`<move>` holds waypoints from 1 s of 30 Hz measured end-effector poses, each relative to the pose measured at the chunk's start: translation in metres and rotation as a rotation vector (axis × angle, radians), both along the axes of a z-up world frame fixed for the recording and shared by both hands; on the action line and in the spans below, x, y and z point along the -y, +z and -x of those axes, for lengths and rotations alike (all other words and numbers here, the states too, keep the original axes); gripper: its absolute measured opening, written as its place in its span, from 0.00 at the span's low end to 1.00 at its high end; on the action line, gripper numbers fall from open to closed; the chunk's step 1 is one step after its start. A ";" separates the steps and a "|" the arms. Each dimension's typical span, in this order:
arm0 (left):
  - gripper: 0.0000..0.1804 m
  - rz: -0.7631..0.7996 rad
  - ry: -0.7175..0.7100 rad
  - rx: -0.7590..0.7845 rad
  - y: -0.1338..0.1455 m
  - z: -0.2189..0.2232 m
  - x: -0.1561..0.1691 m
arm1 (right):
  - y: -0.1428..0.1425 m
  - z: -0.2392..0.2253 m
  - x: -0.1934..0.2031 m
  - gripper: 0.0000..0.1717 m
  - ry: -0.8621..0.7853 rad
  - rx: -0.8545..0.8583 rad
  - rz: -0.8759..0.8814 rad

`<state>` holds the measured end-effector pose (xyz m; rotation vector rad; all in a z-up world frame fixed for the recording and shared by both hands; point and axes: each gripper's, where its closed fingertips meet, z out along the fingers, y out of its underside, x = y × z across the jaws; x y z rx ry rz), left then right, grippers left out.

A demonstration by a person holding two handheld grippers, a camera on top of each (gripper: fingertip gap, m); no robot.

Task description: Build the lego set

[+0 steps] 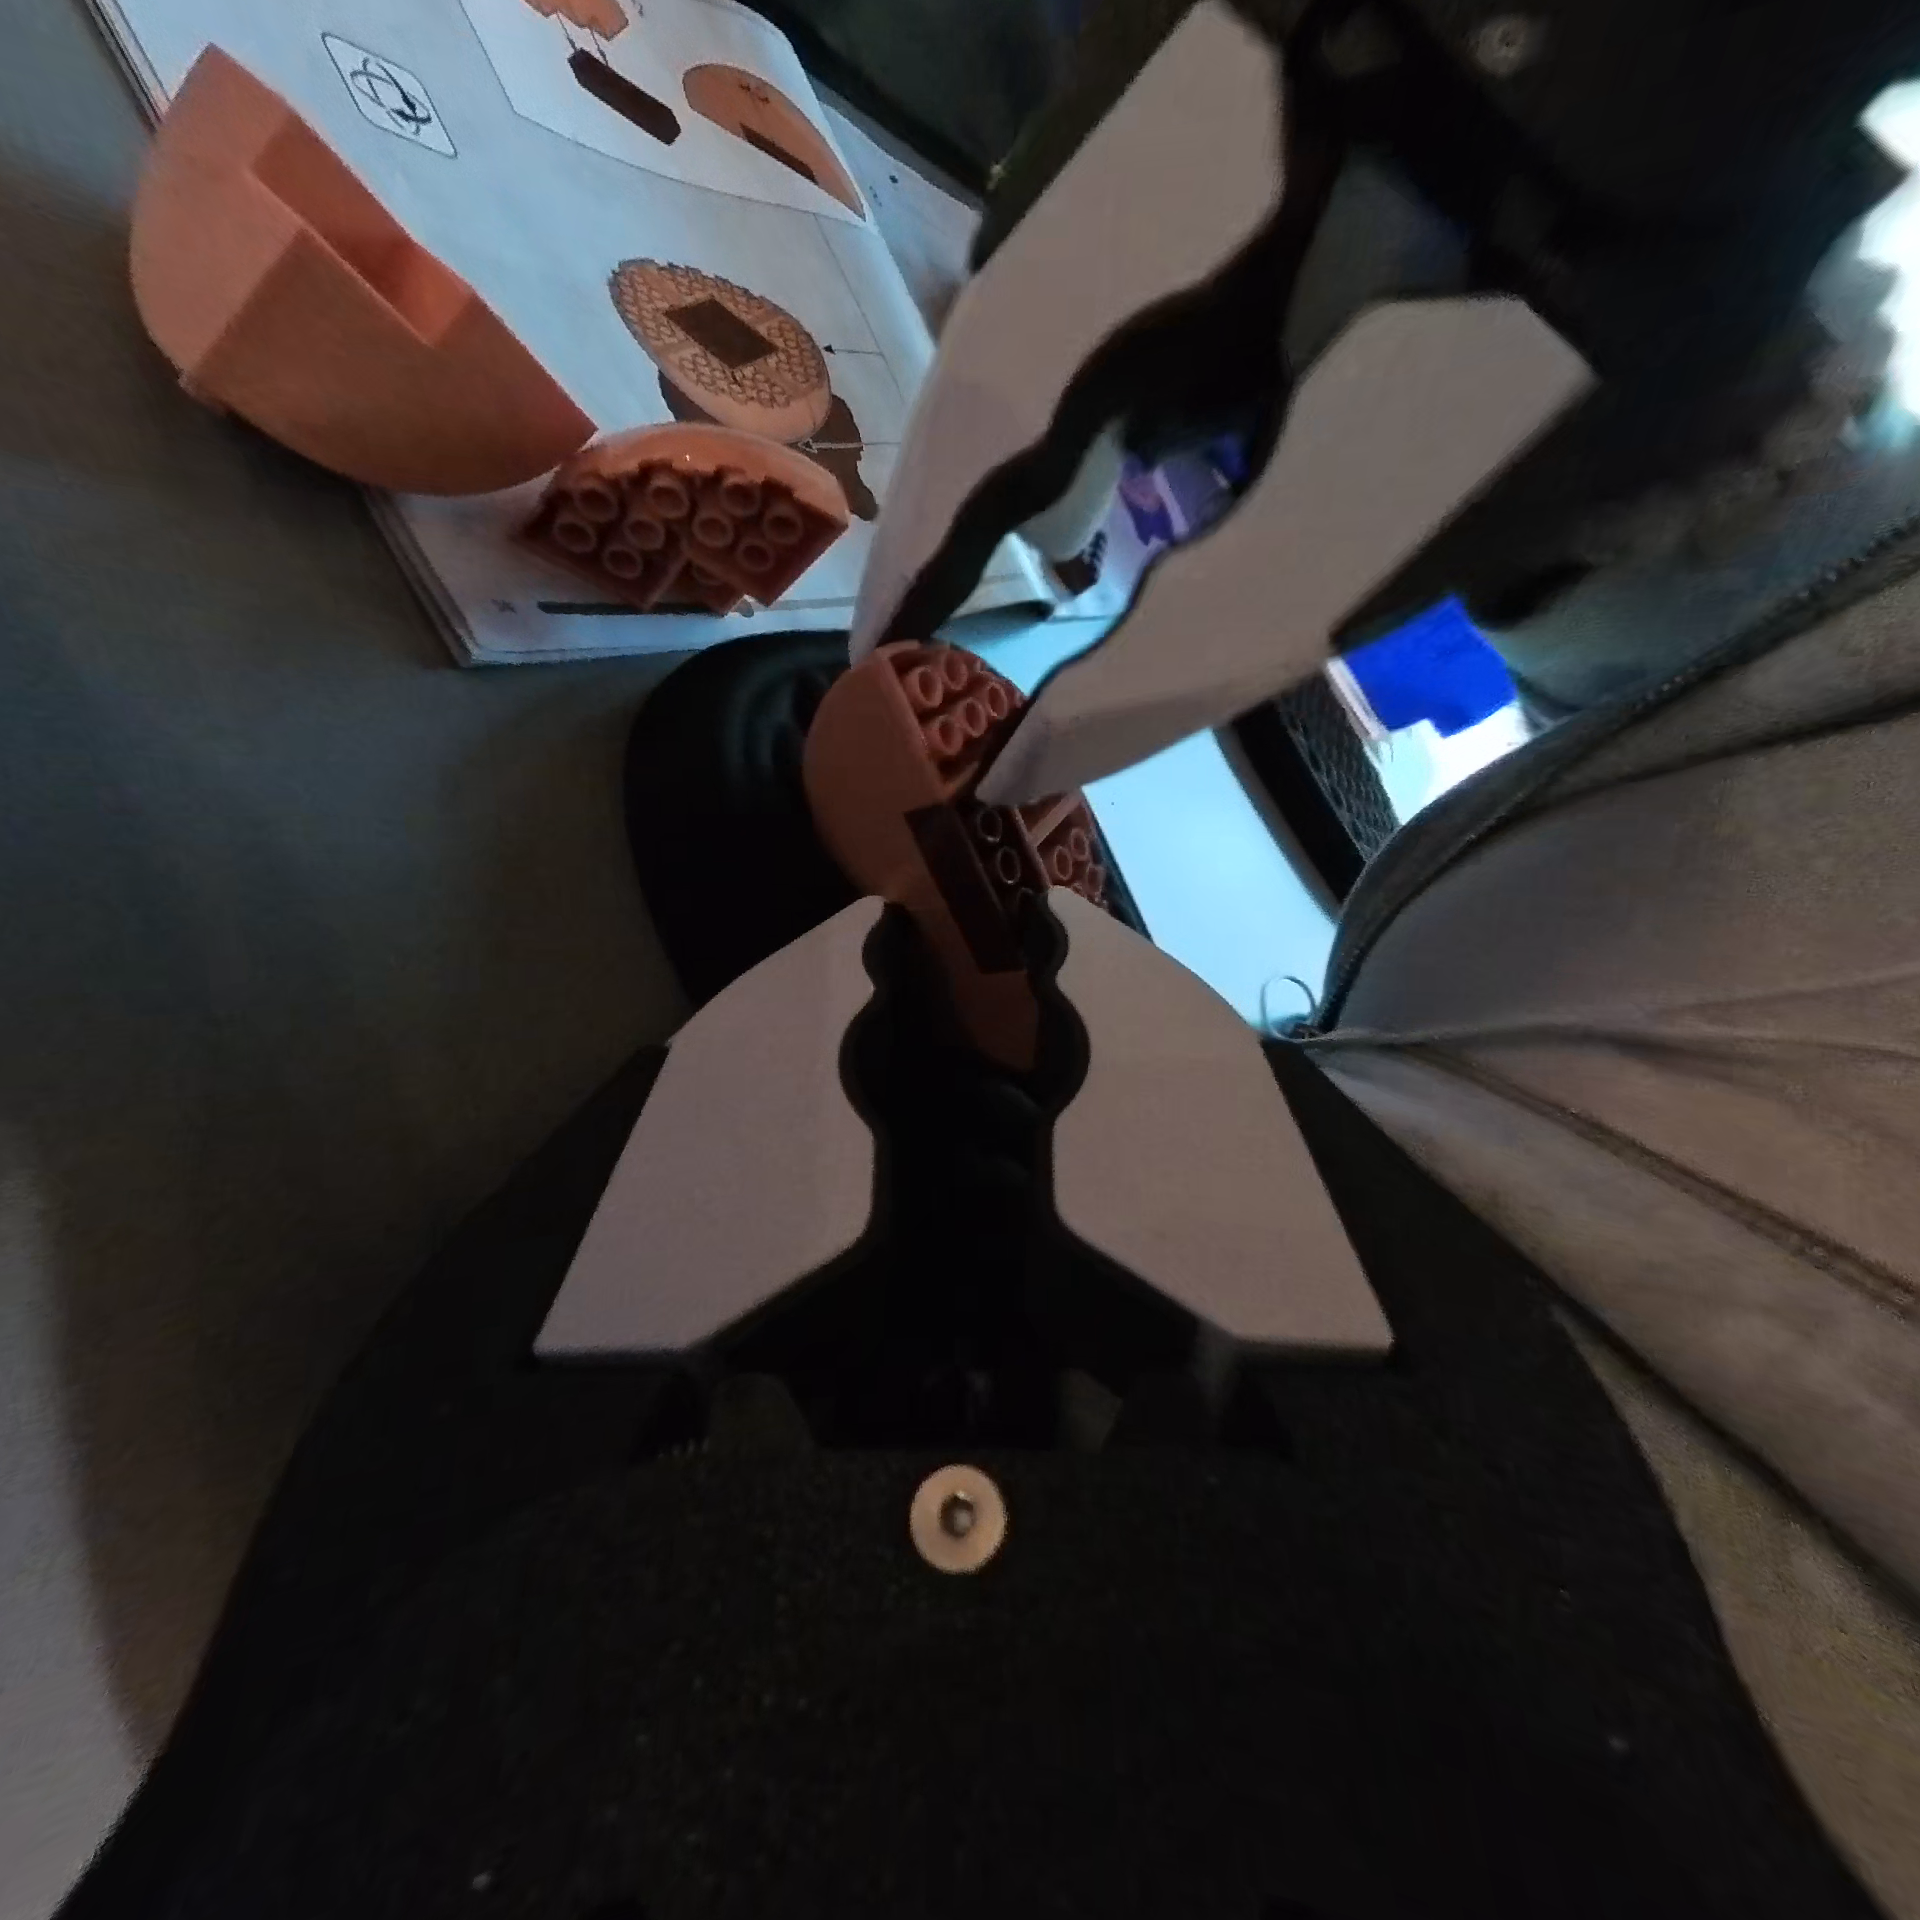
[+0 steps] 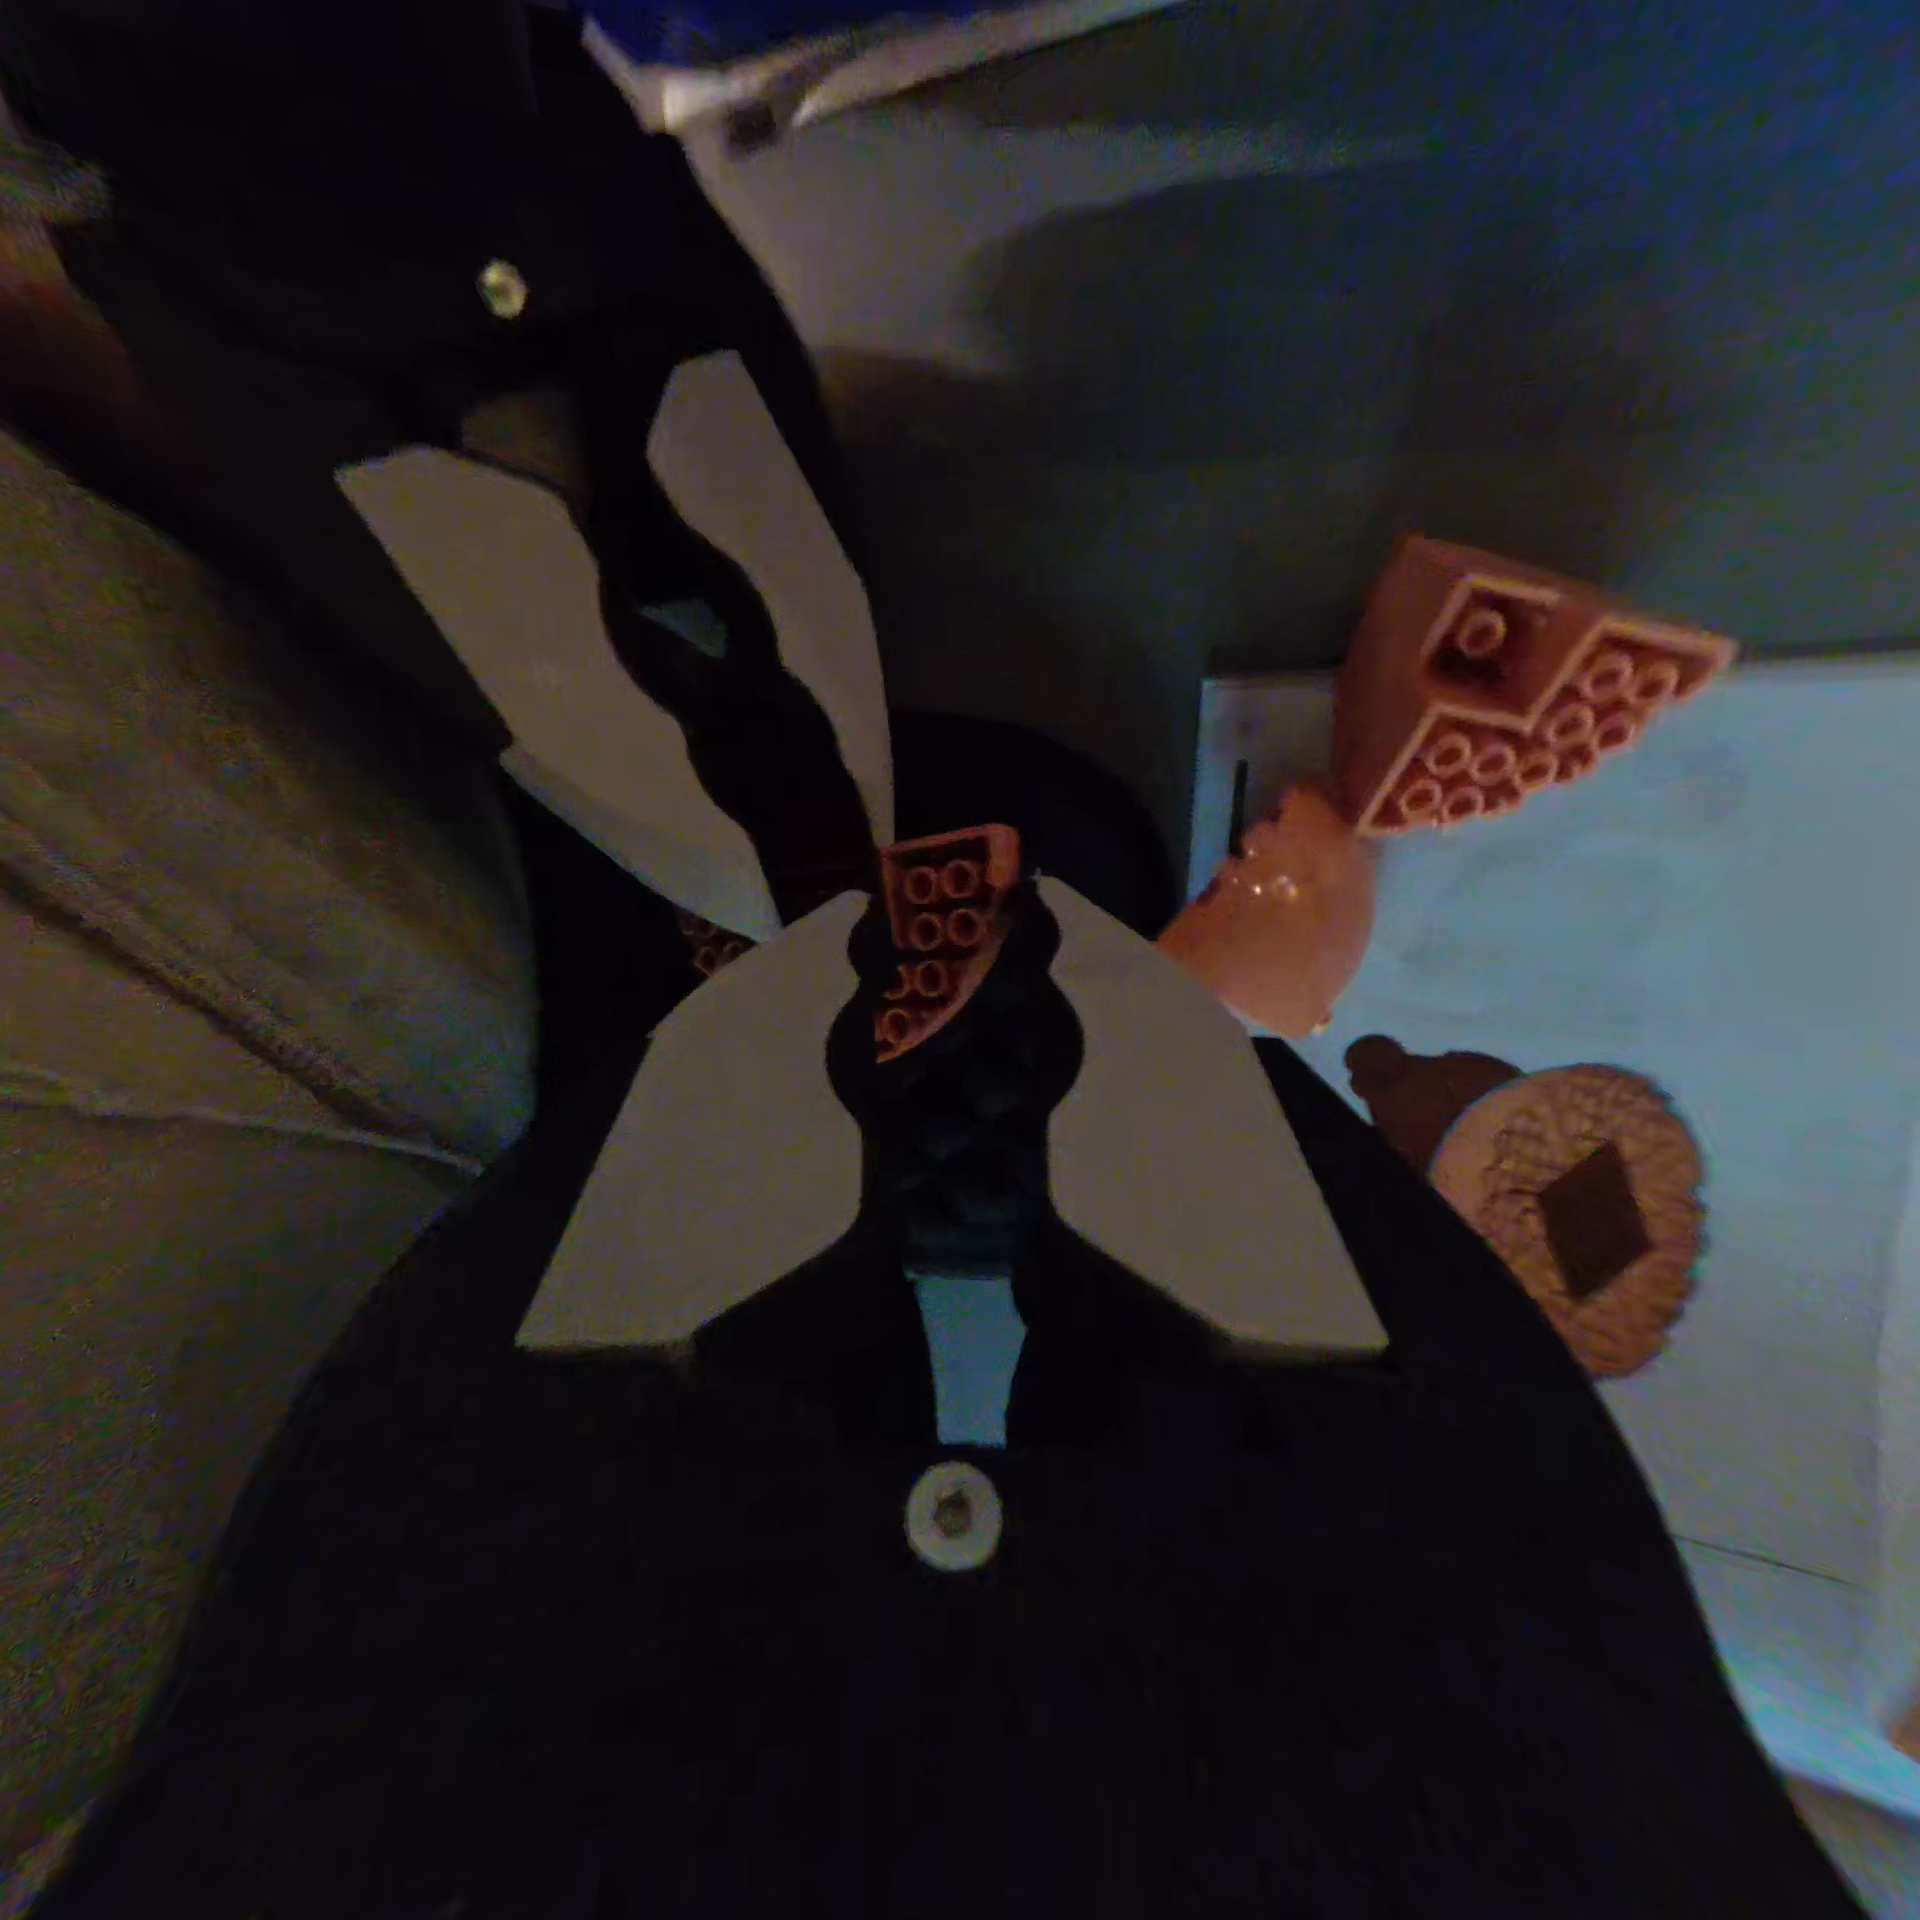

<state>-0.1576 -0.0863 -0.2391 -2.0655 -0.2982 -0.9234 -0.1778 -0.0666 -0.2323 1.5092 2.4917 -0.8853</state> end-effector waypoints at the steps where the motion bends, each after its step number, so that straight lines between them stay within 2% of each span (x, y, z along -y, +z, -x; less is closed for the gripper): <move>1: 0.13 0.000 0.002 -0.007 0.000 0.000 0.000 | 0.002 -0.001 -0.001 0.14 -0.037 0.016 0.078; 2: 0.12 0.001 0.005 -0.010 0.001 0.000 0.000 | 0.008 0.001 0.001 0.17 -0.064 -0.012 0.164; 4: 0.12 0.008 0.009 -0.019 0.001 -0.001 0.000 | 0.022 0.005 0.000 0.15 -0.109 -0.095 0.246; 8: 0.12 0.021 0.017 -0.057 0.002 -0.001 -0.001 | 0.001 -0.006 -0.004 0.20 -0.033 -0.066 0.026; 17: 0.12 0.028 -0.022 -0.083 0.000 -0.001 -0.001 | -0.005 -0.009 0.005 0.22 0.104 -0.022 -0.133; 30: 0.14 0.005 -0.105 -0.082 -0.002 0.002 -0.001 | -0.006 -0.009 0.005 0.22 0.098 0.004 -0.119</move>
